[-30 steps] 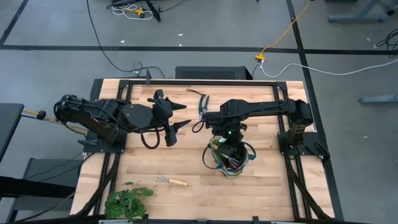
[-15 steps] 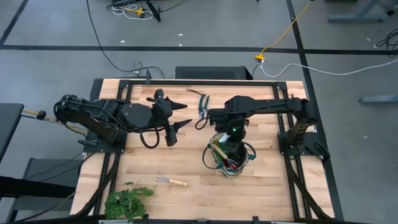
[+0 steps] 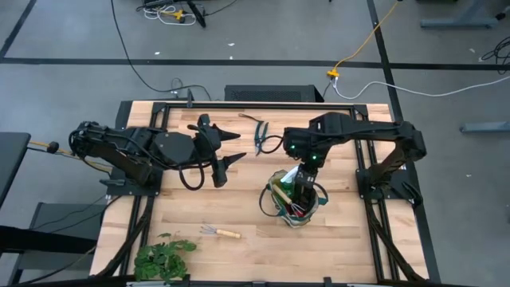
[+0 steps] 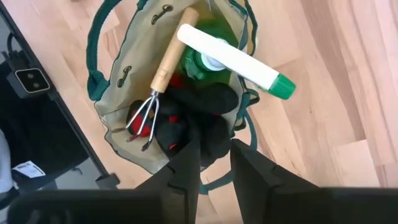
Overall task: Pick & Place Garden tools in Gardening bag
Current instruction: Put the brown hand rake into the green gardening bag
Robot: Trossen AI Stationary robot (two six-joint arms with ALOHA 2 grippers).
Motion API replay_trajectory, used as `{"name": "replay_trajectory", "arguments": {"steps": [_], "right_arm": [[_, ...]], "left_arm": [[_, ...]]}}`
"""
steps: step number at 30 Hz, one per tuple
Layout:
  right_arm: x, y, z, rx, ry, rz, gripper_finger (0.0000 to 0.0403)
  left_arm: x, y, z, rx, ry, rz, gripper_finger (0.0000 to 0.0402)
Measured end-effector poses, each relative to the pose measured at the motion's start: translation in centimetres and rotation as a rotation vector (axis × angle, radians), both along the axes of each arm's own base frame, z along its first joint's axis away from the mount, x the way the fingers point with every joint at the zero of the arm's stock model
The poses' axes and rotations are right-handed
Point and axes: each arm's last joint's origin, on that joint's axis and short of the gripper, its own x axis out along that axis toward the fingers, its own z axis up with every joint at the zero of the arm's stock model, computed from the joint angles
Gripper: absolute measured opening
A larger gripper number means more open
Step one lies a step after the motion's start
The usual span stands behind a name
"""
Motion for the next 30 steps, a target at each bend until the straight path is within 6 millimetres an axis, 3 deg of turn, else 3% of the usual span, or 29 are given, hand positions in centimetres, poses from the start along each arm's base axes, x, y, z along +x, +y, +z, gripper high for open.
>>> {"name": "replay_trajectory", "arguments": {"steps": [20, 30], "right_arm": [[-0.01, 0.12, 0.12, 0.017, 0.000, -0.046, 0.0084], [0.72, -0.21, 0.18, -0.071, -0.080, -0.038, 0.0084]], "left_arm": [[0.01, 0.00, 0.02, -0.001, -0.002, 0.000, 0.0250], [0.00, 0.00, 0.01, 0.000, -0.001, 0.000, 0.0250]]}}
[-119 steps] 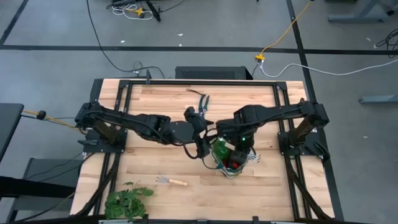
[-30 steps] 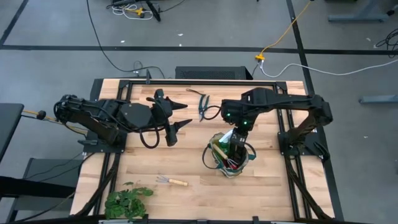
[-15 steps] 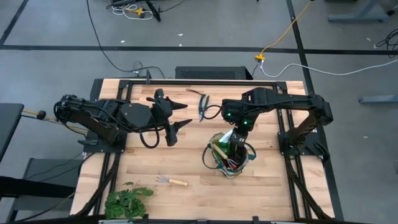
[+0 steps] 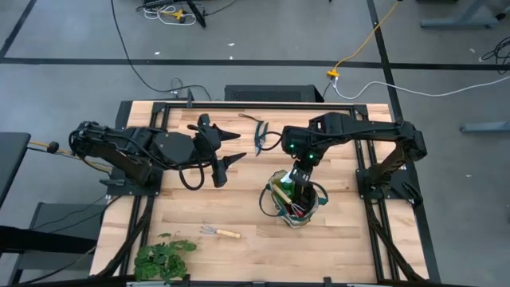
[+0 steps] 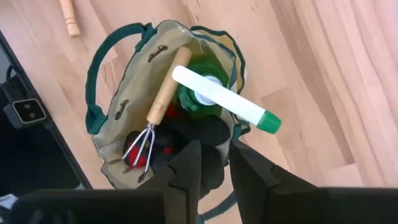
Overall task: Pick & Place Garden tools in Gardening bag
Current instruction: Put the brown hand rake into the green gardening bag
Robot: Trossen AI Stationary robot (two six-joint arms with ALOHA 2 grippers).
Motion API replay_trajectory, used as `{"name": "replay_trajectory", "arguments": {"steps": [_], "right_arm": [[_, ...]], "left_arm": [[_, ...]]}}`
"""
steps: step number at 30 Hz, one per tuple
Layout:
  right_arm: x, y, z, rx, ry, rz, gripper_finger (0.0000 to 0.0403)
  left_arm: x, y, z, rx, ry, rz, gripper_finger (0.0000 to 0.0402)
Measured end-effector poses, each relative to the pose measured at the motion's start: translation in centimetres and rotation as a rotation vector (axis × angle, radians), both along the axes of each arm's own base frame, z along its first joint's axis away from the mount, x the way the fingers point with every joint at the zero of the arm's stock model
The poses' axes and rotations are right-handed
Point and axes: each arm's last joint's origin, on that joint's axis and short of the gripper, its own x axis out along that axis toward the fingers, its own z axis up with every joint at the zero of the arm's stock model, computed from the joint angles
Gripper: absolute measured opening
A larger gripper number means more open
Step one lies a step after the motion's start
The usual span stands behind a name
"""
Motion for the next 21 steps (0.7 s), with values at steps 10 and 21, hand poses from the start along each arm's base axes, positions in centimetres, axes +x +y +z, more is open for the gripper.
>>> {"name": "replay_trajectory", "arguments": {"steps": [10, 21], "right_arm": [[0.19, 0.20, 0.04, -0.004, -0.022, 0.015, 0.0084], [0.56, 0.18, 0.14, -0.004, -0.061, 0.009, 0.0084]], "left_arm": [[0.00, 0.00, 0.00, 0.000, 0.000, 0.000, 0.0250], [0.00, 0.00, 0.00, 0.000, 0.000, 0.000, 0.0250]]}}
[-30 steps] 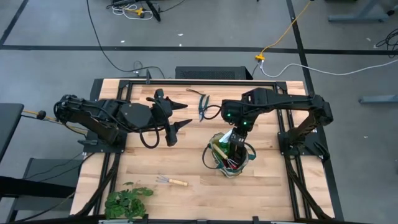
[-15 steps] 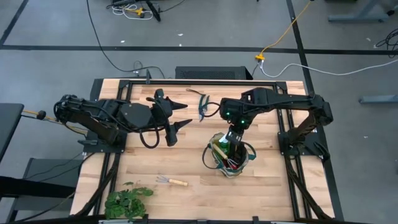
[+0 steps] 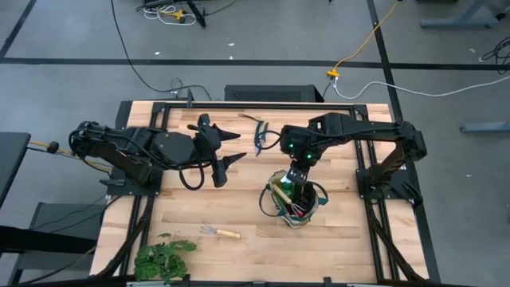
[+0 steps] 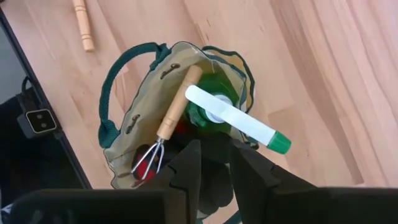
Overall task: Pick & Place Garden tools in Gardening bag
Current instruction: Put the brown hand rake into the green gardening bag
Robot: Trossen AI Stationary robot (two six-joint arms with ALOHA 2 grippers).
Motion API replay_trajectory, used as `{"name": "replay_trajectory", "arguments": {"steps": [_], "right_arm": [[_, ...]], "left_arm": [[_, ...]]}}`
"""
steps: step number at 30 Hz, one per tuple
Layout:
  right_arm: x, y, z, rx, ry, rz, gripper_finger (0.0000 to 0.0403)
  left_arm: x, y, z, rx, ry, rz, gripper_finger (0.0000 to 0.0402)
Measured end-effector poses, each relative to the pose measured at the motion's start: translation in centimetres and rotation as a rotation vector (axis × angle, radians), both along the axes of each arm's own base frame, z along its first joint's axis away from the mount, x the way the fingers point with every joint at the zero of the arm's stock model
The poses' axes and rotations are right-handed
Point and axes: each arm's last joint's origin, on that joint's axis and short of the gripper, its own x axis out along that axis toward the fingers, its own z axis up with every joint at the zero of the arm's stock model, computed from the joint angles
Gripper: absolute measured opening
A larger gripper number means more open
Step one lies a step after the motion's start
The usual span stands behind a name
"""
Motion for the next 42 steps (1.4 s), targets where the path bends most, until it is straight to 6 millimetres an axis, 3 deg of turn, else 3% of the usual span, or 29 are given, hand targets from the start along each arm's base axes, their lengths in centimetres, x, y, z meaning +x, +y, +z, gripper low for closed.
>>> {"name": "replay_trajectory", "arguments": {"steps": [10, 17, 21, 34, 42], "right_arm": [[0.4, 0.1, 0.1, -0.008, -0.043, 0.030, 0.0084], [0.3, 2.7, 0.2, 0.006, -0.051, 0.097, 0.0084], [0.3, 3.0, 0.2, 0.010, -0.057, 0.110, 0.0084], [1.1, -0.6, 0.4, -0.027, -0.120, -0.018, 0.0084], [0.5, 0.3, 0.3, -0.022, -0.067, 0.009, 0.0084]], "left_arm": [[0.0, 0.0, 0.0, 0.000, 0.000, 0.000, 0.0250], [0.3, 0.1, 0.6, -0.025, -0.069, 0.005, 0.0250], [0.3, 0.1, 0.7, -0.018, -0.078, 0.004, 0.0250], [0.3, 0.0, 0.7, -0.051, -0.088, 0.002, 0.0250], [0.3, 0.0, 0.6, -0.050, -0.085, 0.002, 0.0250]]}}
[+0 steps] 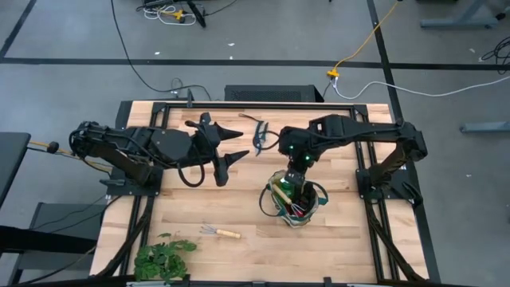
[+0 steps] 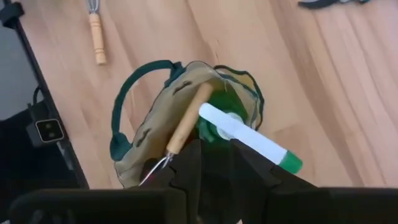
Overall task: Pick & Place Garden tools in Gardening bag
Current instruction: Put the brown hand rake into the green gardening bag
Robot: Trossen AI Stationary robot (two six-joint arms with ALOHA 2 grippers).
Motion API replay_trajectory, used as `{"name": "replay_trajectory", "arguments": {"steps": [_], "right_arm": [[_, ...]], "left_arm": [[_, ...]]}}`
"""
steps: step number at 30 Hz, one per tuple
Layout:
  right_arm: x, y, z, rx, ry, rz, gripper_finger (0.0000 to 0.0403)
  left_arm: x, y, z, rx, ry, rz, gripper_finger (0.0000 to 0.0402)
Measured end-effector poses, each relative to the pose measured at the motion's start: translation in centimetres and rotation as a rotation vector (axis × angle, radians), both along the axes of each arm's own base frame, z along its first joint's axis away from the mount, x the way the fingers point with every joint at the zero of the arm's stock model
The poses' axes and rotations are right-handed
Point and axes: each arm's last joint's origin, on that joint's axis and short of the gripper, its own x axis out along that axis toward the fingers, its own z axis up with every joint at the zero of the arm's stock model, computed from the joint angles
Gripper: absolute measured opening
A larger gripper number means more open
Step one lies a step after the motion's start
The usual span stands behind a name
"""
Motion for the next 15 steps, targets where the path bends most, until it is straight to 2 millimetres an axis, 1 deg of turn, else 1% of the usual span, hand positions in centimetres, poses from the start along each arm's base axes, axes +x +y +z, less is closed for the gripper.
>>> {"name": "replay_trajectory", "arguments": {"steps": [4, 7, 11, 15], "right_arm": [[0.2, 0.9, 0.1, -0.012, -0.030, 0.052, 0.0084], [0.3, 2.0, 0.2, -0.011, -0.051, 0.087, 0.0084], [0.8, 4.2, 0.5, 0.005, -0.136, 0.135, 0.0084], [1.2, 7.0, 0.8, 0.029, -0.218, 0.194, 0.0084]], "left_arm": [[0.0, 0.0, 0.0, 0.000, 0.000, 0.000, 0.0250], [0.0, 0.0, 0.0, 0.000, -0.002, 0.000, 0.0250], [0.1, 0.2, 0.2, -0.027, -0.034, 0.011, 0.0250], [0.1, 0.2, 0.3, -0.038, -0.042, 0.014, 0.0250]]}}
